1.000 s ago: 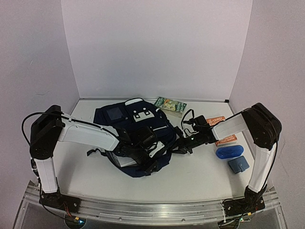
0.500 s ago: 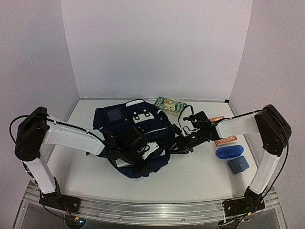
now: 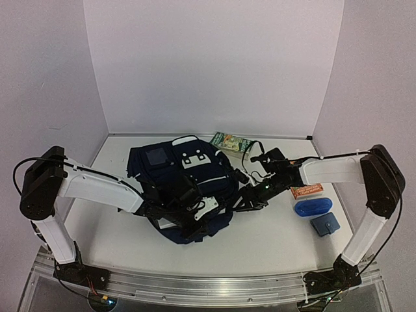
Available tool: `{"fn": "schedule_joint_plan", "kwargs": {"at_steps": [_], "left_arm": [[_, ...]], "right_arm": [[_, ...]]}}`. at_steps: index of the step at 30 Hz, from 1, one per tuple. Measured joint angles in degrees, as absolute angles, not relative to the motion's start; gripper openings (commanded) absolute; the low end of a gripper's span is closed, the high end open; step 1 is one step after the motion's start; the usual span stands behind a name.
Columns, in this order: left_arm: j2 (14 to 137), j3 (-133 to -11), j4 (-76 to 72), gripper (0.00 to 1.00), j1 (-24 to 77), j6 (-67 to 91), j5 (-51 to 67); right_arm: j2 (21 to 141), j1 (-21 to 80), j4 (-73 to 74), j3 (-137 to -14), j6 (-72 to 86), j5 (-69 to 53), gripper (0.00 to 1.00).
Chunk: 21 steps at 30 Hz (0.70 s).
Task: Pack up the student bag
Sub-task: Adjust the book in the student bag.
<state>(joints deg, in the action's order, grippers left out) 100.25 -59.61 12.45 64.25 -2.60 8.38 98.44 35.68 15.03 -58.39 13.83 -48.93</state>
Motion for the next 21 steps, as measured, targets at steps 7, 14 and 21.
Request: {"fn": "schedule_joint_plan", "kwargs": {"at_steps": [7,14,21], "left_arm": [[100.25,-59.82,12.92,0.14,65.11,-4.92,6.79],[100.25,-60.28,13.46,0.16,65.75,-6.73,5.89],[100.27,-60.63,13.62,0.15,67.33,-10.33,4.46]], "right_arm": [[98.77,37.32,16.82,-59.37,11.94,-48.95,0.38],[104.90,38.72,15.39,-61.88,12.13,-48.36,0.34],[106.00,40.05,13.04,-64.46,14.86,-47.46,0.30]]}}
